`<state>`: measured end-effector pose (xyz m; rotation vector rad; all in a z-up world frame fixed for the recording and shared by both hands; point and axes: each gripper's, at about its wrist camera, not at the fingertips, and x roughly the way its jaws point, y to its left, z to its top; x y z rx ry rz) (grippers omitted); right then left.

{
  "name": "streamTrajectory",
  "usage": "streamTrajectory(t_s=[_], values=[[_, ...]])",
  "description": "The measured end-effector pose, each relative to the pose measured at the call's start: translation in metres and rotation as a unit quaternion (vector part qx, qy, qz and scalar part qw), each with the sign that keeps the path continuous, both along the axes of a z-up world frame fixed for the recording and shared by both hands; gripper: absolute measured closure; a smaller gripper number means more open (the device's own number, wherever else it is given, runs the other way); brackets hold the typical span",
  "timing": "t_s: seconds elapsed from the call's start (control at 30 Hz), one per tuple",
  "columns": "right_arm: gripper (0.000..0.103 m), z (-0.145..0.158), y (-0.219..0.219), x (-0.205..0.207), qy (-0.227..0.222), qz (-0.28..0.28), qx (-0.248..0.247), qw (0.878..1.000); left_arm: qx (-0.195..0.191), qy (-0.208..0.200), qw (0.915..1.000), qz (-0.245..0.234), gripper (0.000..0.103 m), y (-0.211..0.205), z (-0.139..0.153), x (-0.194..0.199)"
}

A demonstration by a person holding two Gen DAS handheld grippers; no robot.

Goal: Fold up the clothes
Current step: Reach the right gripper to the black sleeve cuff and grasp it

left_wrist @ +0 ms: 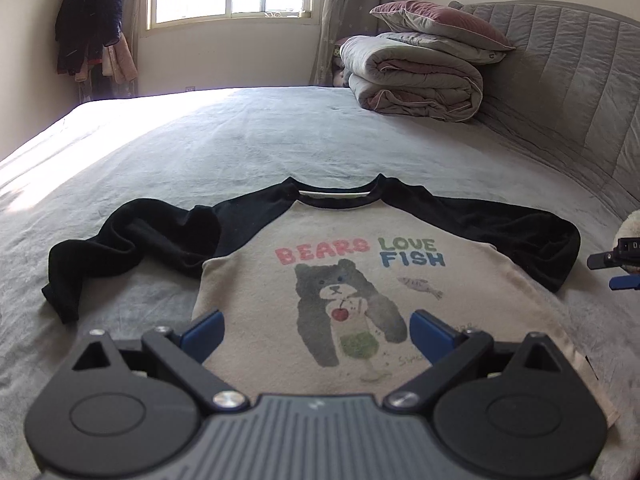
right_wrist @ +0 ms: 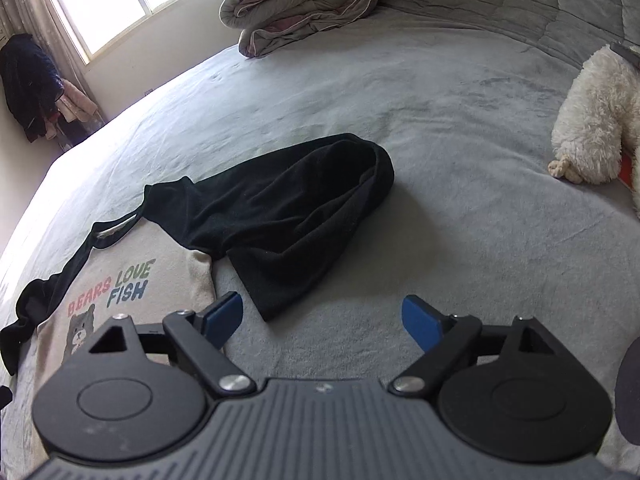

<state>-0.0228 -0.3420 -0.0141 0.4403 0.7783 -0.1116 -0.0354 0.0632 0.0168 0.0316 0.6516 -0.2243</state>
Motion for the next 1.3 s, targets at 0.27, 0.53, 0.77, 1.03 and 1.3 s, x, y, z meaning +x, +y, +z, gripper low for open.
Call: streamTrajectory(t_s=[0.27,0.53,0.77,1.03,1.3], values=[[0.025,-0.019,-0.023,0.022,-0.002,-0.023,0.107,0.994,0.018,0.014,0.9985,-0.049,0.004,-0.071,0.006,0.031],[0.027,-0.033,-0.033,0.032,0.003,-0.045,0.112,0.993,-0.014,0.020,0.9976,-0.065,0.004,-0.143,-0.002,0.077],[0.034,-0.037,-0.036,0.033,-0.011,-0.036,0.104,0.994,-0.034,0.031,0.9965,-0.070,0.004,-0.189,-0.020,0.112],[0.042,-0.039,-0.042,0.038,-0.020,-0.030,0.106,0.994,-0.008,0.005,0.9955,-0.094,0.004,-0.246,-0.036,0.153],[0.054,-0.040,-0.043,0.046,-0.027,-0.021,0.124,0.992,-0.001,-0.025,0.9961,-0.085,0.004,-0.272,-0.053,0.193]])
